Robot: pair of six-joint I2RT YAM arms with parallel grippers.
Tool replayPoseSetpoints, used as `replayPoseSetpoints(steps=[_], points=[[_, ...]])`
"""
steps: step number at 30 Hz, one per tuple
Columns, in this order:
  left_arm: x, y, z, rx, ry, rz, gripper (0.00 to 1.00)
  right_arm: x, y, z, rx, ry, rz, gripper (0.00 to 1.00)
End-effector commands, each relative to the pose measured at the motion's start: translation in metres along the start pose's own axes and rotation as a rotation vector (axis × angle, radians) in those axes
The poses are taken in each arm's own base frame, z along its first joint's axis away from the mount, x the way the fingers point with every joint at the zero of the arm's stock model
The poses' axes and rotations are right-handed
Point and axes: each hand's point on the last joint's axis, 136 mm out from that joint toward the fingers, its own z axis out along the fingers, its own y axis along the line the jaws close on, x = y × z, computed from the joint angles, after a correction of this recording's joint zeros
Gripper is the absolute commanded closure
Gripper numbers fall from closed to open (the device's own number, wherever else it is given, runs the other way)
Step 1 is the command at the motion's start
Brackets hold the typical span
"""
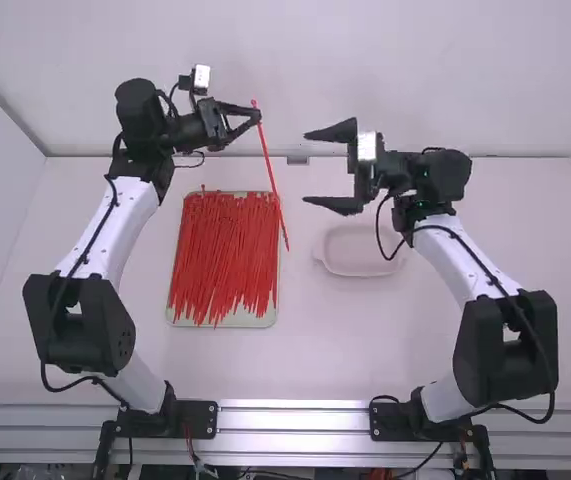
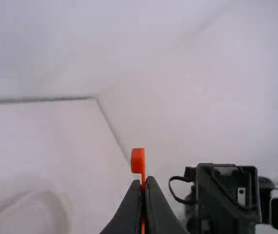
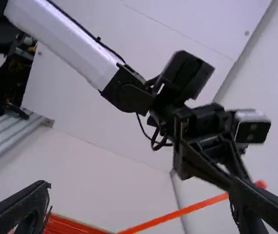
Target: Fasten the cable tie
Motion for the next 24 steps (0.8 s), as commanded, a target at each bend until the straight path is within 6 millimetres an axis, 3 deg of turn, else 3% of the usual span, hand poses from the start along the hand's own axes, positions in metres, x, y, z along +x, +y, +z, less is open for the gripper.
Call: replayPoseSetpoints(steps=[1,7,13,18,24], points=[[0.003,-0.013,-0.003,0.028,0.042,-0.151,0.98,-0.005,0.003,0.001,-0.025,-0.004,-0.173,0.02],[0.022,-0.025,-0.006,0.058,0.179,-0.544,0.98,-0.007,0.005,0.004,-0.032,-0.016,-0.452,0.02],[0.023,-0.027,-0.006,0.057,0.19,-0.605,0.98,-0.009,0.012,0.015,-0.054,-0.044,-0.656,0.02],[0.023,-0.026,-0.006,0.051,0.187,-0.639,0.98,-0.012,0.021,0.025,-0.081,-0.073,-0.721,0.02],[0.015,-0.02,-0.004,0.037,0.132,-0.641,0.98,-0.014,0.045,0.039,-0.186,-0.135,-0.821,0.0]])
